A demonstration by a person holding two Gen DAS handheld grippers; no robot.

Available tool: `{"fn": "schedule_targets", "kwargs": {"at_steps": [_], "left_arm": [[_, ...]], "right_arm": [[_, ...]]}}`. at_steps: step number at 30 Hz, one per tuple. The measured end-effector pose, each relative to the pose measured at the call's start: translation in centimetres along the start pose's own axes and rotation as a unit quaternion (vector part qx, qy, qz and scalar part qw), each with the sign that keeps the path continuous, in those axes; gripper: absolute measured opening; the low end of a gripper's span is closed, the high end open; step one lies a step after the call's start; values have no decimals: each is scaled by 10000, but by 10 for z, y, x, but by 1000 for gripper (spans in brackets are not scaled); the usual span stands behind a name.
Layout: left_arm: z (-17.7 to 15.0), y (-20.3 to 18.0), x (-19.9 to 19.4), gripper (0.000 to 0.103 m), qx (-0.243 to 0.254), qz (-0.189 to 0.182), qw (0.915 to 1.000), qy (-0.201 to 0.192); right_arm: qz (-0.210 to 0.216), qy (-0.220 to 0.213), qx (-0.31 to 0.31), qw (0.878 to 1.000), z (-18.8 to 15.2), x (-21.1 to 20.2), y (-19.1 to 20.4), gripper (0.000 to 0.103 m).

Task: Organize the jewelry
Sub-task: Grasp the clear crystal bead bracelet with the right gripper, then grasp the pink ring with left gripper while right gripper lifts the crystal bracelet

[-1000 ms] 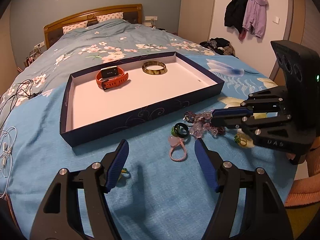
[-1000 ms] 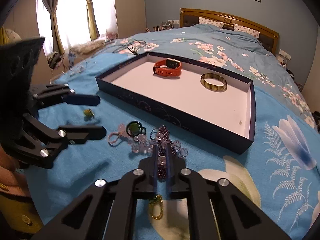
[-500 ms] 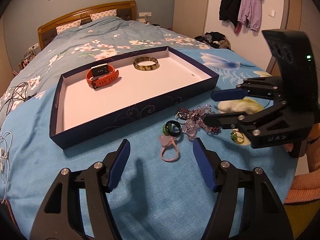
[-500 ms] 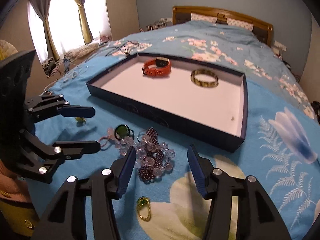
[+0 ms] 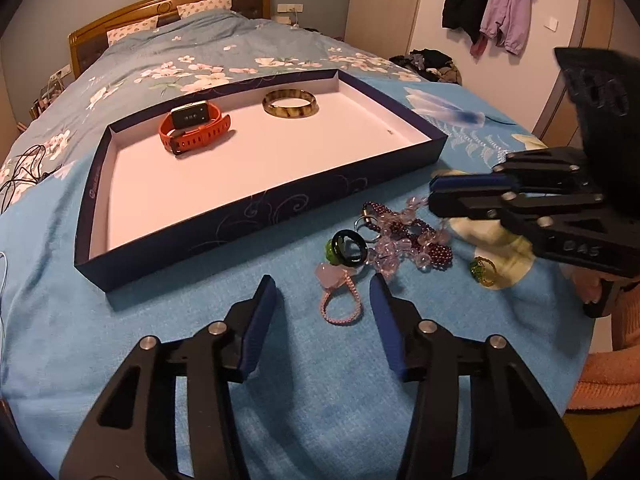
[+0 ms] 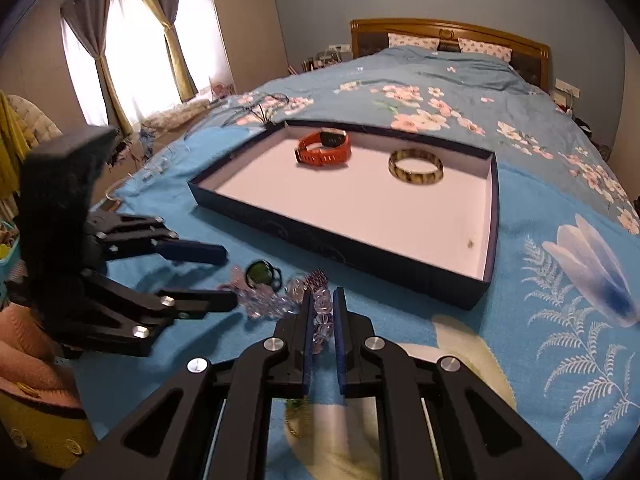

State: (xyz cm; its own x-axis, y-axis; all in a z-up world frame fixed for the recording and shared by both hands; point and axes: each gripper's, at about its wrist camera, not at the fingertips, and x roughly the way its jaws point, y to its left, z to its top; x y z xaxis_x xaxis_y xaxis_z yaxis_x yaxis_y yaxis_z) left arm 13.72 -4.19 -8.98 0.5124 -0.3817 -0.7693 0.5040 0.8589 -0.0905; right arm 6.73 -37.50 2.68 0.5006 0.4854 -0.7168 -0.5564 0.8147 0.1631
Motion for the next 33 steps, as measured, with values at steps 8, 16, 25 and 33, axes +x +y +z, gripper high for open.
{"fn": "schedule_targets", "kwargs": {"at_steps": [8, 16, 25, 33], "left_arm": [[2, -4, 5, 33, 61, -52, 10000, 55], [1, -3, 2, 17, 15, -116, 9999, -7], [-1, -1, -8, 5, -76, -143, 9997, -161], [-5, -7, -8, 39, 100, -93, 9998, -121]], "right_arm": [[102, -379, -61, 9992, 11, -20, 9, 8], [87, -576, -76, 9983, 19, -31, 12, 8], [2, -693, -7, 9976, 22, -35, 7, 8], [-31, -727, 6, 9973, 22, -37, 6, 8]]}}
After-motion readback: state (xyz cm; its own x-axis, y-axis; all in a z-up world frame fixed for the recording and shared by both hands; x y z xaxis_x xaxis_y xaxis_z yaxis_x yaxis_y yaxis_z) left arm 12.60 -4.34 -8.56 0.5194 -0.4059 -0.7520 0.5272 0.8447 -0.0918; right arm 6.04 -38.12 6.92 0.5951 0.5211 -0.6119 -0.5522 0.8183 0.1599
